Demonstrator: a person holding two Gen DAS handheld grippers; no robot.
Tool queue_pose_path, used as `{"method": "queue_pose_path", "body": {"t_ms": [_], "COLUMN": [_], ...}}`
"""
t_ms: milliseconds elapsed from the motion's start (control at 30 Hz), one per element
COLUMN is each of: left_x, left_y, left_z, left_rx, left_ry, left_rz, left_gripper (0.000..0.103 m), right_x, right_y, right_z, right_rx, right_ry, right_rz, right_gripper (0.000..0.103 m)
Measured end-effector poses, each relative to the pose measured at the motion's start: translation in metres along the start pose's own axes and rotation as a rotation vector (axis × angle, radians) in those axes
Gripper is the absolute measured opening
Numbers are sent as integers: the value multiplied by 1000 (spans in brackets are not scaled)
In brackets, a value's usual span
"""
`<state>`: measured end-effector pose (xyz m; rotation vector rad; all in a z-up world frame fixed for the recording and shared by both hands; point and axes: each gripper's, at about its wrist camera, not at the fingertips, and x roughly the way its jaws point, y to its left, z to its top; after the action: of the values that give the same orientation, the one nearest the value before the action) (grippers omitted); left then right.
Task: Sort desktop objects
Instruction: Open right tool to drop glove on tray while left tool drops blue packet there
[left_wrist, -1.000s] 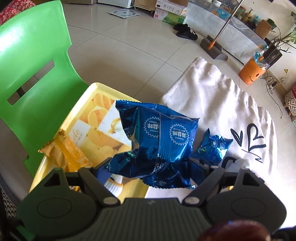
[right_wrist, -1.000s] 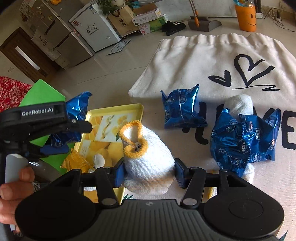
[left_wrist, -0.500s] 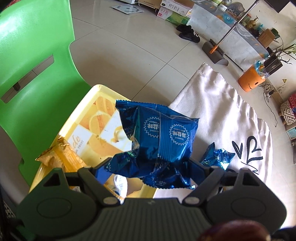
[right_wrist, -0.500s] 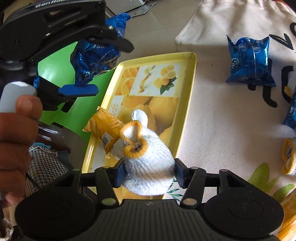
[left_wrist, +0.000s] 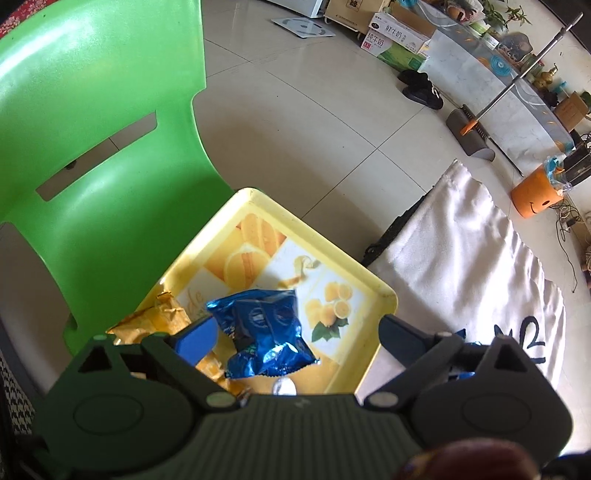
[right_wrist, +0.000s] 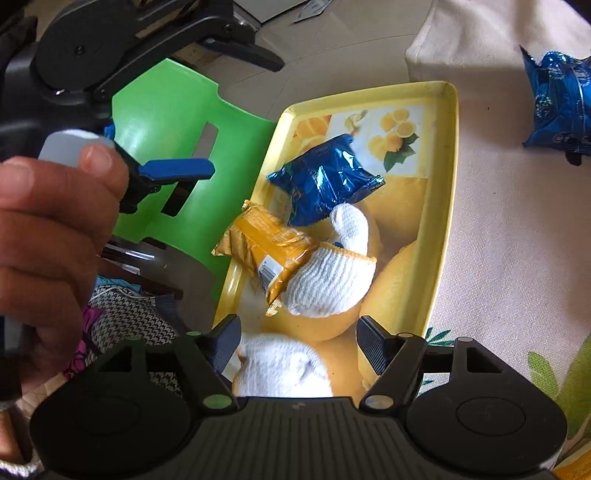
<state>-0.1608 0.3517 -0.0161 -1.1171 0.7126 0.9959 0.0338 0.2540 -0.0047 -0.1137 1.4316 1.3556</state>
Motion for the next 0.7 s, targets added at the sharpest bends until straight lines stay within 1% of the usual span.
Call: {"method": "queue_pose_path", "body": {"t_ms": [67, 167, 267, 433, 567, 700], "left_x": [-2, -4, -6, -9, -13, -13], "left_y": [-4, -10, -16, -29, -37, -45], "left_z": [-2, -6, -11, -21, -27, -34], "left_rx": [9, 36, 54, 106, 137, 161], "left_ry": [-5, -13, -14, -25, -36, -29], "left_rz": [-10, -5, -9, -10, -10, -16], "left_gripper": [98, 99, 99, 99, 102, 102], "right_x": [-5, -13, -20, -39, -57, -76], "right_y": [-6, -11, -12, -15, -27, -38], "right_z": [1, 3, 4, 11, 15, 16], "right_rx": [16, 32, 27, 16, 28, 35], "right_ry": [-14, -36, -57, -111, -154, -183], "right_rz": [-20, -53, -78, -125, -174, -207], "right_gripper": [70, 70, 70, 70, 70, 70]}}
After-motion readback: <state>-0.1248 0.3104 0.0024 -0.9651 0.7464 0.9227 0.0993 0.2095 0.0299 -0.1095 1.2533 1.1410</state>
